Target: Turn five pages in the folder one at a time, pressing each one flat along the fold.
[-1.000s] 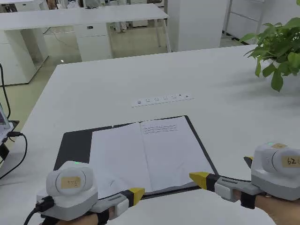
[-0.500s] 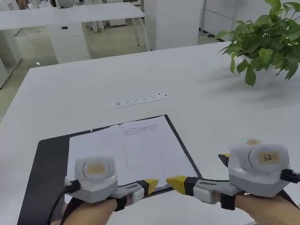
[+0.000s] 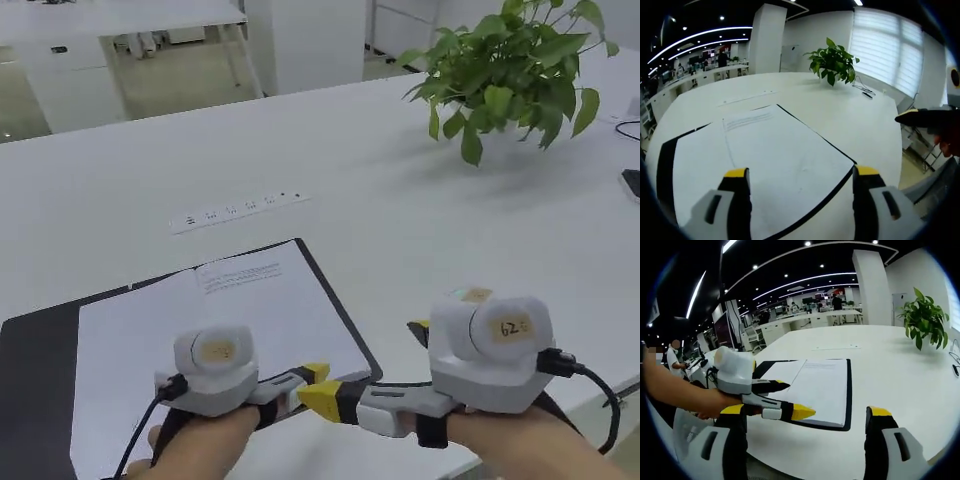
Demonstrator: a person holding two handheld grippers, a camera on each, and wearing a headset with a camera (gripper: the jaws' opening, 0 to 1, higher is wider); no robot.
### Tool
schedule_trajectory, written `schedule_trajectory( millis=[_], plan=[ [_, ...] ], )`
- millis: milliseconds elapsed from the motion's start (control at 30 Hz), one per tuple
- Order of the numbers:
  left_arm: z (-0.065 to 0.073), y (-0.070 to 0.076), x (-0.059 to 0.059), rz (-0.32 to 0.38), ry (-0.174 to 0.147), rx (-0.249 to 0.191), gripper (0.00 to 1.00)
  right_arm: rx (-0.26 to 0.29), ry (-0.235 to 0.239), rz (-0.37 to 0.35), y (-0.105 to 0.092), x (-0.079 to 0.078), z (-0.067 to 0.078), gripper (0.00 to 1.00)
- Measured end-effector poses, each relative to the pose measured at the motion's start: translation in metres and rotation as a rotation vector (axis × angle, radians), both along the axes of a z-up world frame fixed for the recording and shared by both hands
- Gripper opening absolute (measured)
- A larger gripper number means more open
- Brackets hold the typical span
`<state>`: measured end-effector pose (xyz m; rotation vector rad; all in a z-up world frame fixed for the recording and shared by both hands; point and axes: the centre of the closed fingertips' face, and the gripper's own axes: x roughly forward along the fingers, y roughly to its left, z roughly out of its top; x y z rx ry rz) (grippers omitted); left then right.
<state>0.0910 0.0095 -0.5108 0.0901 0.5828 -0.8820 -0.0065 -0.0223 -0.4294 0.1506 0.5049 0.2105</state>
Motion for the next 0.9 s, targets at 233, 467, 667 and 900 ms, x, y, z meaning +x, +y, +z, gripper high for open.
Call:
schedule_trajectory(
  millis=[233, 467, 667, 900],
  plan=[
    [-0.013, -0.021, 0.004, -0.016, -0.032, 0.017, 0.79, 0.011, -0.002, -0.003, -0.001, 0.001, 0.001, 0.98],
    [-0.027, -0.029, 0.006, -0.029, -0.065, 0.064, 0.72, 0.021, 0.002, -0.01, -0.002, 0.0, -0.001, 0.98],
    [-0.039, -0.026, 0.006, -0.043, -0.111, 0.119, 0.66, 0.022, 0.006, -0.013, -0.003, 0.001, -0.002, 0.98],
    [-0.039, -0.027, 0.006, -0.057, -0.118, 0.098, 0.63, 0.03, 0.015, -0.022, -0.005, 0.003, -0.006, 0.98]
  ],
)
